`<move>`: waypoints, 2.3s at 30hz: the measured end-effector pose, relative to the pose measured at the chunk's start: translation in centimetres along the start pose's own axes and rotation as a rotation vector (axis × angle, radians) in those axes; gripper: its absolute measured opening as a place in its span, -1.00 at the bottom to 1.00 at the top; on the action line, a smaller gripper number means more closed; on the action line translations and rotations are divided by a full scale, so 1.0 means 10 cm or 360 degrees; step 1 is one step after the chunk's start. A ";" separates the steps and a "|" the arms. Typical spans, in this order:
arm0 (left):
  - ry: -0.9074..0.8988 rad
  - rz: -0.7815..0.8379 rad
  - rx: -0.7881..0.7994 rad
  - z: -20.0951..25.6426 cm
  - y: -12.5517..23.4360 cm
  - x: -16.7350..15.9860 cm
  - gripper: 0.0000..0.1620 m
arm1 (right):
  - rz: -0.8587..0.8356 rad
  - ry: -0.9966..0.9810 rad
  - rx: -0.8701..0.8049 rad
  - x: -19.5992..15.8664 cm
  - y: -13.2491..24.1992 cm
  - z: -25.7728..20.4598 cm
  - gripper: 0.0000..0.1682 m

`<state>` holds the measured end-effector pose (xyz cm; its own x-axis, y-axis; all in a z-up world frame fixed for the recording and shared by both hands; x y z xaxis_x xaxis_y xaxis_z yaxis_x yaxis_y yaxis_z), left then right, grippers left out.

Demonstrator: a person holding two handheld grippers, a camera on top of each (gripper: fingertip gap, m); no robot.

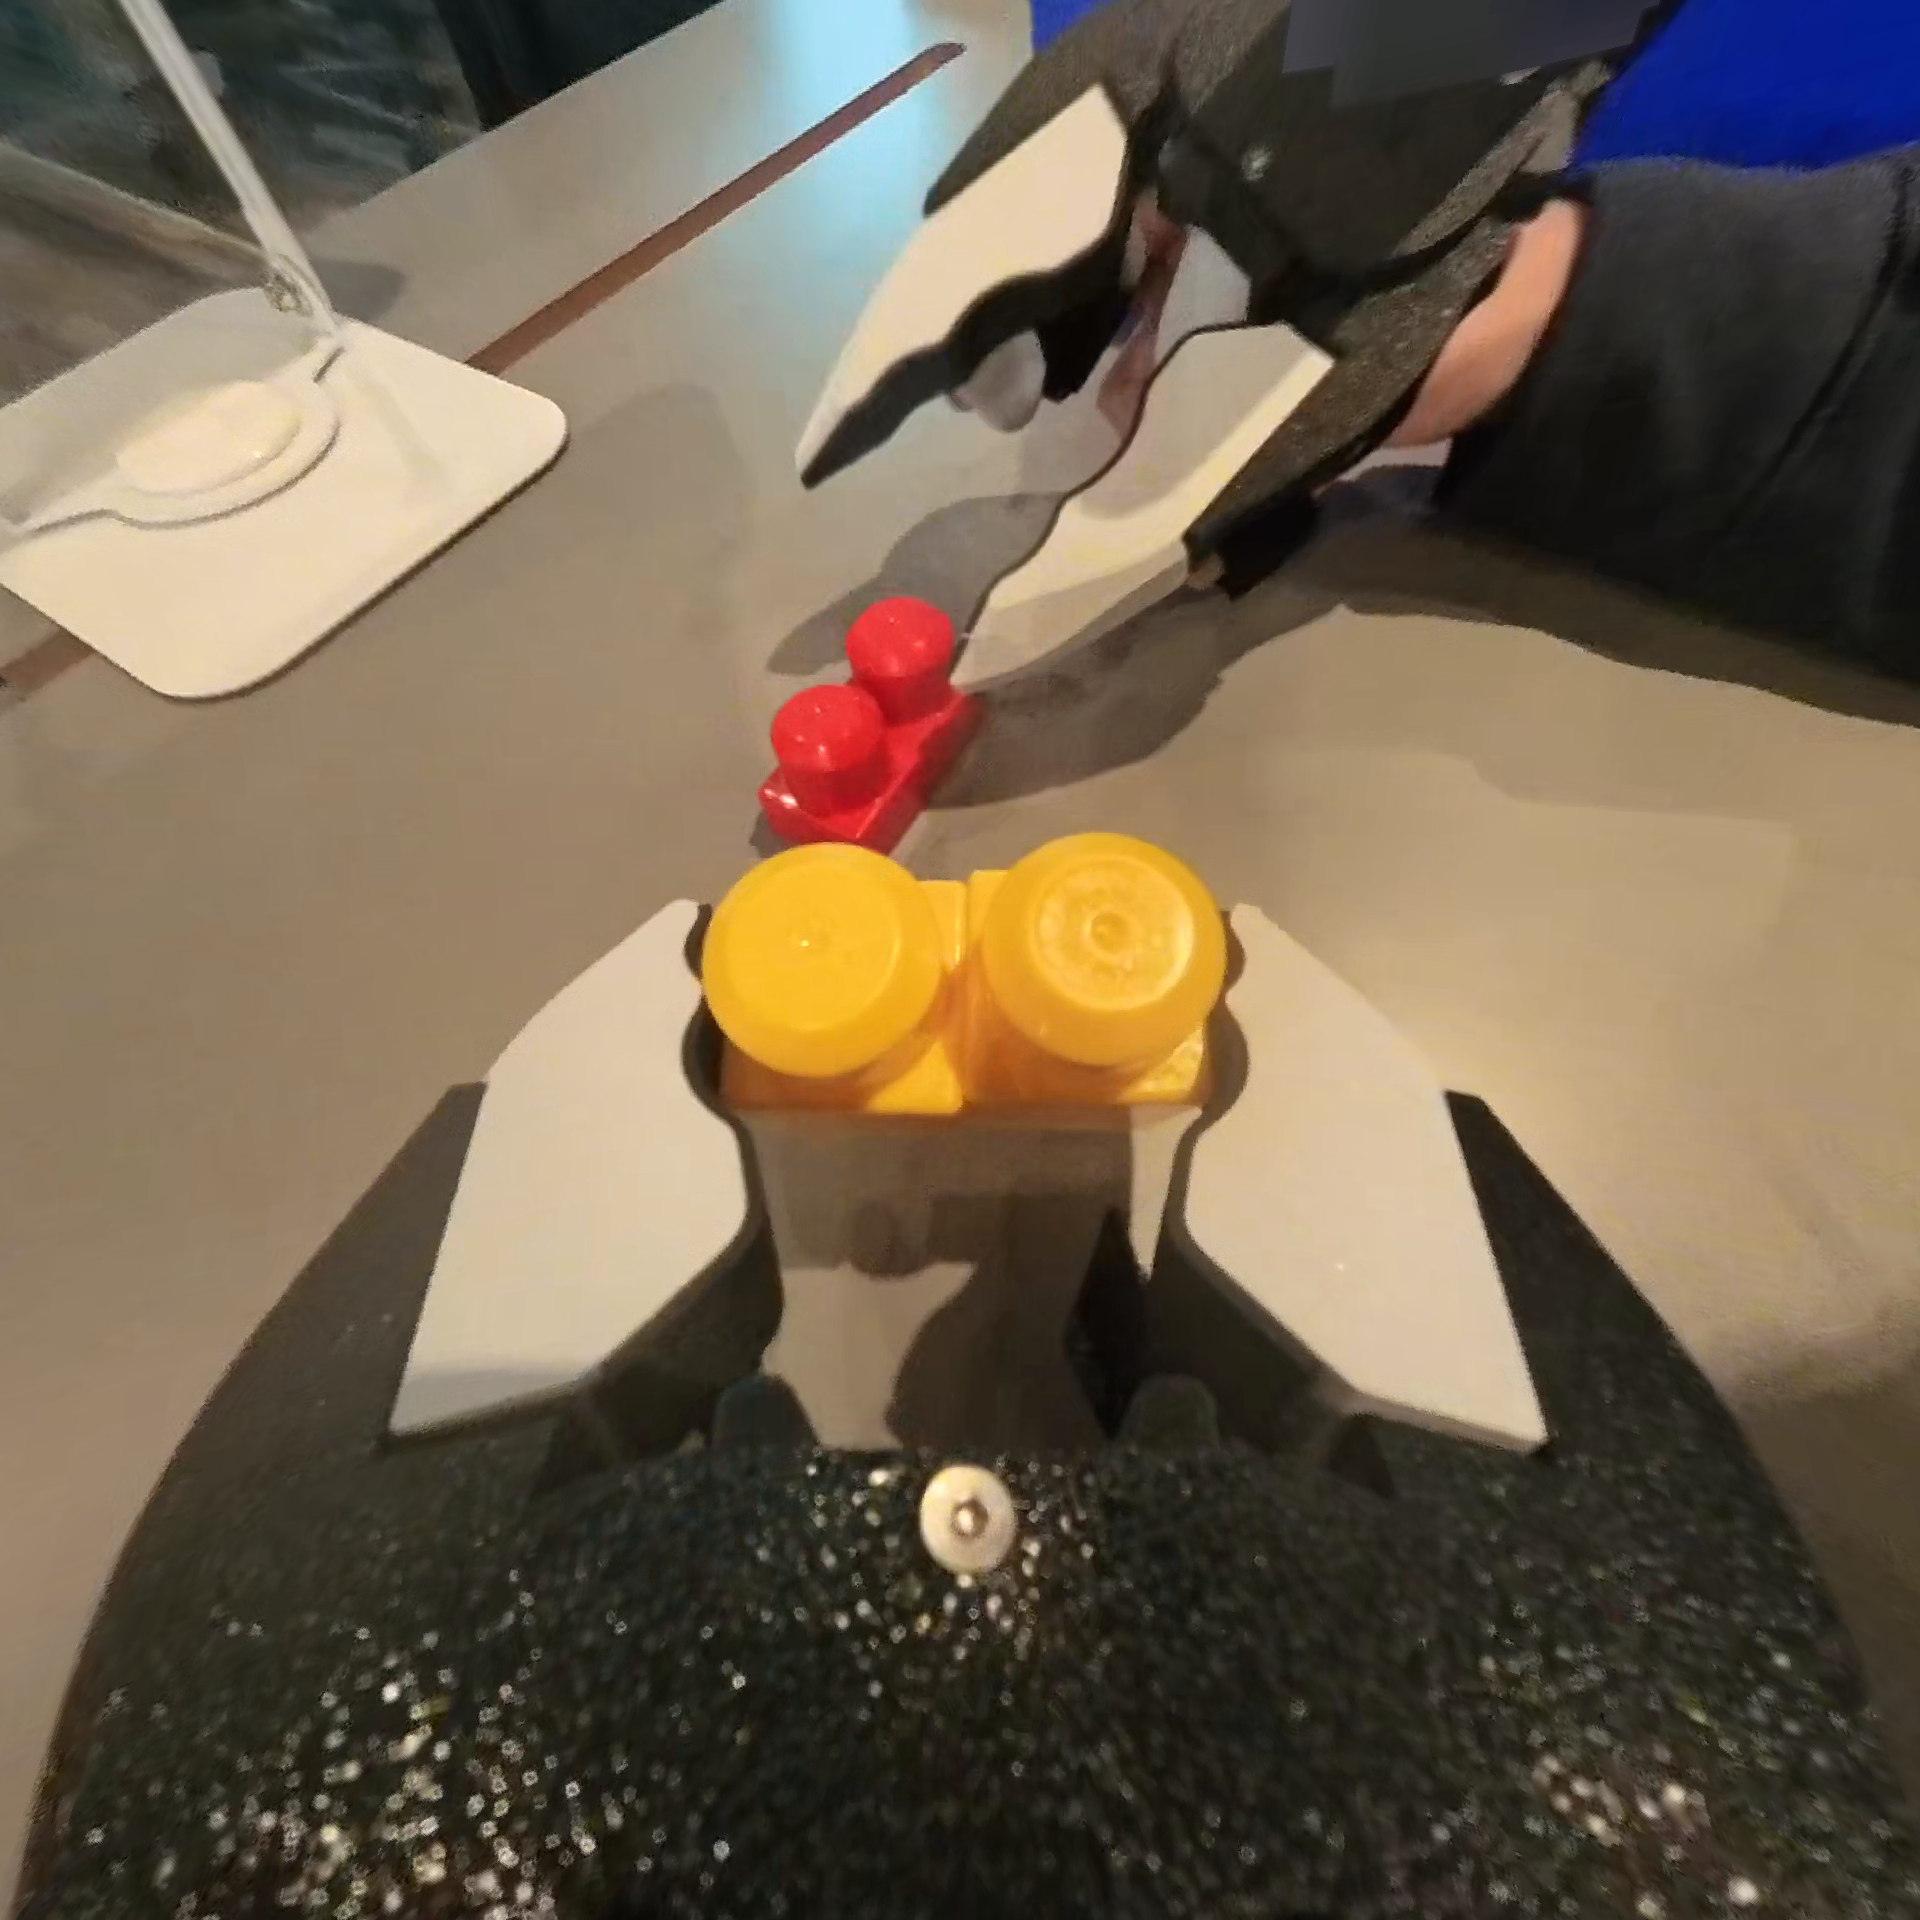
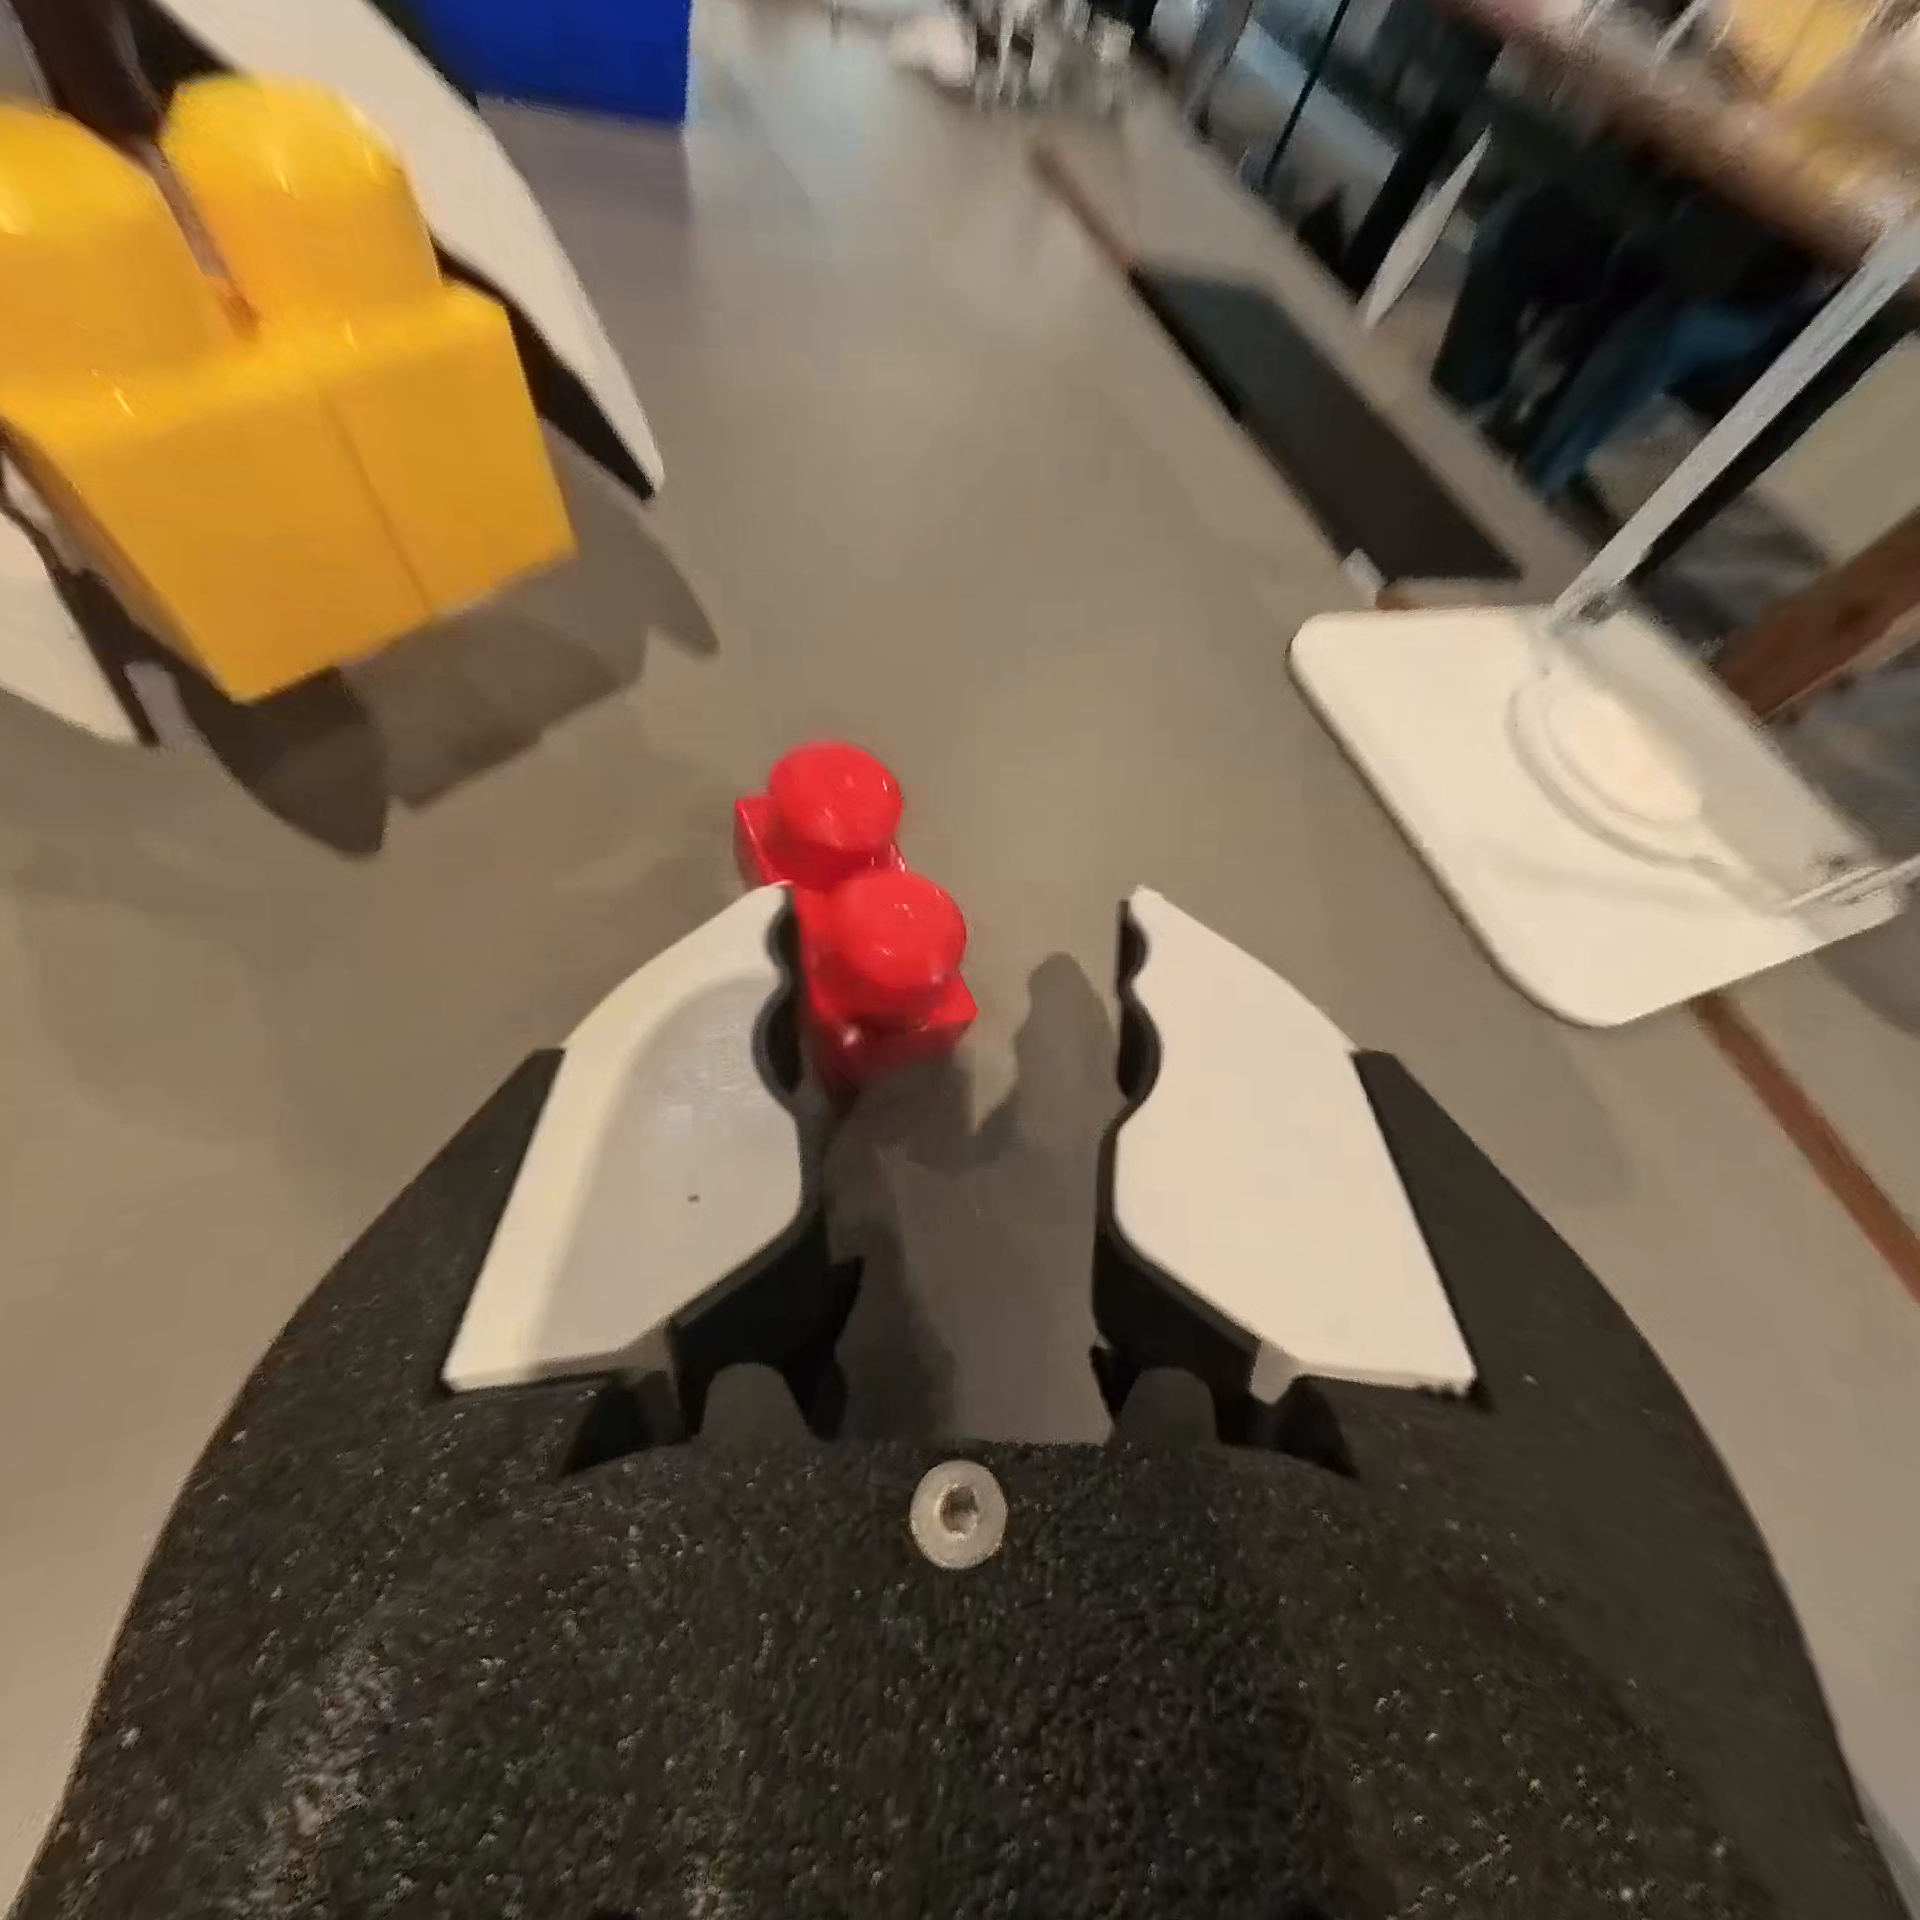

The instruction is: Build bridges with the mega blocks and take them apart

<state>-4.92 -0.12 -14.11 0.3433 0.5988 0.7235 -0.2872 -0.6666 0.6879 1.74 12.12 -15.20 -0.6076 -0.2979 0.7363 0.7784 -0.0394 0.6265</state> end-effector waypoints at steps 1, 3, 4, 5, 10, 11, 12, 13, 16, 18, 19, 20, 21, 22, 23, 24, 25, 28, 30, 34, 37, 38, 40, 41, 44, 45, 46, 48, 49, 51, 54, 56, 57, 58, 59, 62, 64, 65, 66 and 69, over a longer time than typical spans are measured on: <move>-0.0016 -0.0001 -0.0009 -0.04 -0.01 -0.01 0.09 | -0.0015 -0.0038 0.0054 0.00 -0.03 0.00 -0.37; -0.0054 -0.0011 -0.0031 -0.13 -0.03 -0.03 0.09 | -0.0071 -0.0052 0.0179 -0.04 -0.09 -0.03 -0.43; -0.0069 -0.0015 -0.0046 -0.16 -0.04 -0.04 0.09 | -0.0085 -0.0050 0.0187 -0.05 -0.12 -0.03 -0.45; -0.0083 -0.0021 -0.0053 -0.20 -0.05 -0.06 0.09 | -0.0073 -0.0043 0.0198 -0.04 -0.13 -0.04 -0.47; -0.0078 0.0019 -0.0042 -0.37 -0.08 -0.06 0.09 | -0.0067 -0.0040 0.0172 0.00 -0.19 -0.04 -0.65; -0.0058 0.0032 -0.0010 -0.41 -0.08 -0.05 0.09 | -0.0065 -0.0083 0.0124 0.01 -0.20 -0.02 -0.66; -0.0029 0.0041 0.0027 -0.46 -0.09 -0.03 0.09 | -0.0040 -0.0134 0.0066 0.04 -0.18 0.01 -0.66; 0.0011 0.0059 0.0072 -0.51 -0.09 -0.01 0.09 | 0.0008 -0.0195 -0.0009 0.08 -0.15 0.04 -0.66; 0.0128 0.0116 0.0200 -0.64 -0.12 0.08 0.09 | 0.0206 -0.0426 -0.0245 0.31 0.03 0.13 -0.66; 0.0193 0.0139 0.0295 -0.73 -0.17 0.14 0.09 | 0.0339 -0.0590 -0.0376 0.49 0.14 0.14 -0.66; 0.0227 0.0149 0.0328 -0.77 -0.20 0.16 0.09 | 0.0385 -0.0646 -0.0422 0.58 0.17 0.10 -0.66; 0.0254 0.0155 0.0352 -0.79 -0.24 0.18 0.09 | 0.0414 -0.0679 -0.0487 0.66 0.19 0.07 -0.67; 0.0268 0.0160 0.0373 -0.81 -0.27 0.19 0.09 | 0.0430 -0.0674 -0.0535 0.73 0.19 0.01 -0.66; 0.0270 0.0160 0.0388 -0.82 -0.30 0.20 0.09 | 0.0437 -0.0656 -0.0586 0.81 0.19 -0.04 -0.66; 0.0265 0.0162 0.0396 -0.82 -0.31 0.21 0.09 | 0.0439 -0.0624 -0.0639 0.88 0.19 -0.09 -0.66; 0.0255 0.0172 0.0400 -0.81 -0.32 0.23 0.09 | 0.0439 -0.0582 -0.0668 0.95 0.18 -0.14 -0.66; 0.0242 0.0188 0.0400 -0.79 -0.32 0.24 0.09 | 0.0426 -0.0553 -0.0681 1.02 0.17 -0.18 -0.66; 0.0202 0.0216 0.0393 -0.75 -0.32 0.26 0.09 | 0.0350 -0.0530 -0.0714 1.13 0.09 -0.24 -0.67; 0.0193 0.0221 0.0384 -0.74 -0.32 0.24 0.09 | 0.0283 -0.0501 -0.0745 1.17 0.04 -0.27 -0.66; 0.0215 0.0228 0.0363 -0.76 -0.30 0.21 0.09 | 0.0196 -0.0458 -0.0794 1.22 0.00 -0.32 -0.66; 0.0234 0.0242 0.0356 -0.77 -0.28 0.22 0.09 | 0.0183 -0.0431 -0.0837 1.27 0.00 -0.36 -0.67; 0.0228 0.0239 0.0362 -0.77 -0.28 0.22 0.09 | 0.0173 -0.0419 -0.0848 1.28 0.00 -0.38 -0.66; 0.0209 0.0223 0.0392 -0.77 -0.28 0.22 0.09 | 0.0121 -0.0420 -0.0850 1.27 -0.04 -0.40 -0.66; 0.0197 0.0208 0.0414 -0.77 -0.28 0.21 0.08 | 0.0096 -0.0432 -0.0845 1.27 -0.06 -0.41 -0.66; 0.0157 0.0173 0.0455 -0.75 -0.30 0.21 0.00 | 0.0059 -0.0495 -0.0843 1.25 -0.10 -0.43 -0.66; 0.0158 0.0170 0.0448 -0.75 -0.31 0.21 -0.04 | 0.0064 -0.0507 -0.0861 1.24 -0.10 -0.43 -0.66; 0.0165 0.0172 0.0434 -0.74 -0.31 0.21 -0.08 | 0.0065 -0.0524 -0.0865 1.23 -0.11 -0.43 -0.66; 0.0174 0.0172 0.0407 -0.74 -0.32 0.21 -0.11 | 0.0057 -0.0533 -0.0863 1.22 -0.12 -0.44 -0.66; 0.0172 0.0168 0.0401 -0.74 -0.32 0.20 -0.11 | 0.0057 -0.0539 -0.0861 1.22 -0.12 -0.44 -0.66; 0.0168 0.0166 0.0394 -0.73 -0.32 0.20 -0.06 | 0.0071 -0.0556 -0.0858 1.21 -0.11 -0.45 -0.66; 0.0157 0.0164 0.0387 -0.72 -0.32 0.21 0.00 | 0.0083 -0.0559 -0.0851 1.20 -0.11 -0.47 -0.66; 0.0153 0.0167 0.0376 -0.71 -0.32 0.21 0.04 | 0.0101 -0.0577 -0.0837 1.19 -0.10 -0.47 -0.66; 0.0155 0.0172 0.0369 -0.71 -0.31 0.21 0.06 | 0.0107 -0.0586 -0.0828 1.19 -0.10 -0.47 -0.65; 0.0157 0.0175 0.0363 -0.71 -0.31 0.21 0.08 | 0.0109 -0.0593 -0.0819 1.18 -0.09 -0.47 -0.64; 0.0155 0.0176 0.0355 -0.71 -0.30 0.21 0.08 | 0.0111 -0.0597 -0.0809 1.17 -0.09 -0.47 -0.61; 0.0145 0.0182 0.0310 -0.68 -0.31 0.22 0.08 | 0.0120 -0.0616 -0.0748 1.14 -0.09 -0.49 -0.64; 0.0129 0.0178 0.0292 -0.66 -0.31 0.22 0.09 | 0.0132 -0.0622 -0.0732 1.14 -0.06 -0.48 -0.56; 0.0111 0.0177 0.0277 -0.64 -0.31 0.22 0.09 | 0.0149 -0.0602 -0.0720 1.15 -0.02 -0.48 -0.50; 0.0087 0.0182 0.0253 -0.63 -0.30 0.23 0.09 | 0.0191 -0.0548 -0.0707 1.18 0.04 -0.47 -0.47; -0.0057 0.0195 0.0105 -0.51 -0.24 0.26 0.09 | 0.0333 -0.0301 -0.0633 1.24 0.31 -0.43 -0.50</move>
<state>-7.92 5.37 -13.58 0.3412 0.4956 0.7987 -0.2698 -0.7623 0.5883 -2.70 4.21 -5.24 -0.4211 -0.1612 0.8926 0.8644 -0.3696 0.3410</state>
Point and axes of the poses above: each gripper's, where its closed fingertips meet, y back along the fingers, x out of its top, z = x × y across the jaws, the point moved 4 cm from there along y, back along the fingers, and after that the axes turned 13 degrees about -z, right-handed, at the moved point
